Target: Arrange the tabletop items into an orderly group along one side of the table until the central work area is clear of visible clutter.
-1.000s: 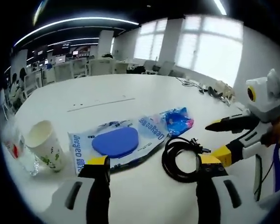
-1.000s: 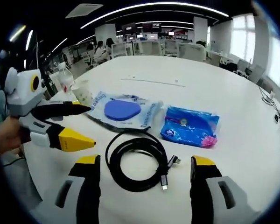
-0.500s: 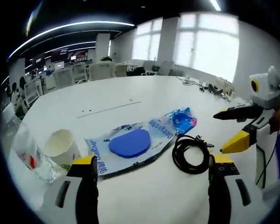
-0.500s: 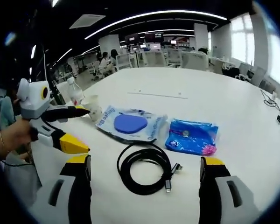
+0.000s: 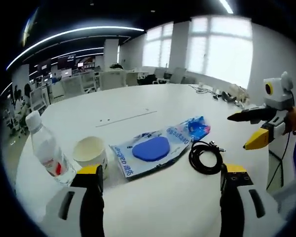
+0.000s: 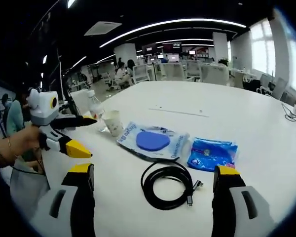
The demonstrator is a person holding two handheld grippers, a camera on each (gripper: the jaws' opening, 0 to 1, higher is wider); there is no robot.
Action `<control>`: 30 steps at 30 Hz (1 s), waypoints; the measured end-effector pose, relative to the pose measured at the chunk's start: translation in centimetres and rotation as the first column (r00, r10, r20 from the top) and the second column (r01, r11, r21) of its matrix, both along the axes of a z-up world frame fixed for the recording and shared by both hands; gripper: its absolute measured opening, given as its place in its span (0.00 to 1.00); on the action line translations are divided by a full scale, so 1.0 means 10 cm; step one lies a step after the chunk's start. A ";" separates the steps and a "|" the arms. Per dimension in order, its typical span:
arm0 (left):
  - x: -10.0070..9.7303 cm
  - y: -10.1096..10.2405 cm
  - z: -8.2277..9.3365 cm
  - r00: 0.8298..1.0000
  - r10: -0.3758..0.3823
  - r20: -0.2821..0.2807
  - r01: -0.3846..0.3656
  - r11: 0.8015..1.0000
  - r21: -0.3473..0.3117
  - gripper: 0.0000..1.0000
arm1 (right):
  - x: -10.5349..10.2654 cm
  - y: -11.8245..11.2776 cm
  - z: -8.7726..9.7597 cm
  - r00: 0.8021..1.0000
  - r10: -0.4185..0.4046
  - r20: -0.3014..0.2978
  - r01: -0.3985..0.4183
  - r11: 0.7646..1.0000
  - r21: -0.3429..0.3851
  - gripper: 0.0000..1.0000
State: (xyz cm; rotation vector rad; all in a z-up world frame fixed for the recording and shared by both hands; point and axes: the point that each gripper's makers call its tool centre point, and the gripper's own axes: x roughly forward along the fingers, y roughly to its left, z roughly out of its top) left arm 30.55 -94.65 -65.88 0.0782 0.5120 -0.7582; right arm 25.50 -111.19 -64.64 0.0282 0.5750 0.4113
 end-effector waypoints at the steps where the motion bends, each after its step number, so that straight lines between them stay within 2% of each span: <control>1: -0.02 0.02 0.01 1.000 0.002 -0.002 -0.002 1.000 -0.001 0.97 | -0.01 0.01 0.01 1.000 0.003 0.002 -0.003 1.000 -0.001 1.00; 6: -0.07 0.15 0.09 1.000 0.016 0.003 -0.016 1.000 -0.014 0.97 | -0.10 0.01 0.05 1.000 0.015 0.012 -0.014 1.000 -0.024 1.00; 16: -0.20 0.39 0.29 0.998 0.045 0.049 -0.044 0.999 -0.020 0.96 | -0.27 0.01 0.21 0.998 0.024 0.058 -0.025 1.000 0.014 1.00; 27: -0.35 0.73 0.33 0.995 0.079 0.057 -0.078 0.997 -0.025 0.95 | -0.44 0.02 0.40 0.991 0.049 0.128 -0.050 0.999 0.005 1.00; 30: -0.42 0.80 0.33 0.995 0.080 0.066 -0.079 0.997 -0.021 0.95 | -0.46 0.00 0.38 0.991 0.049 0.129 -0.048 0.999 -0.006 1.00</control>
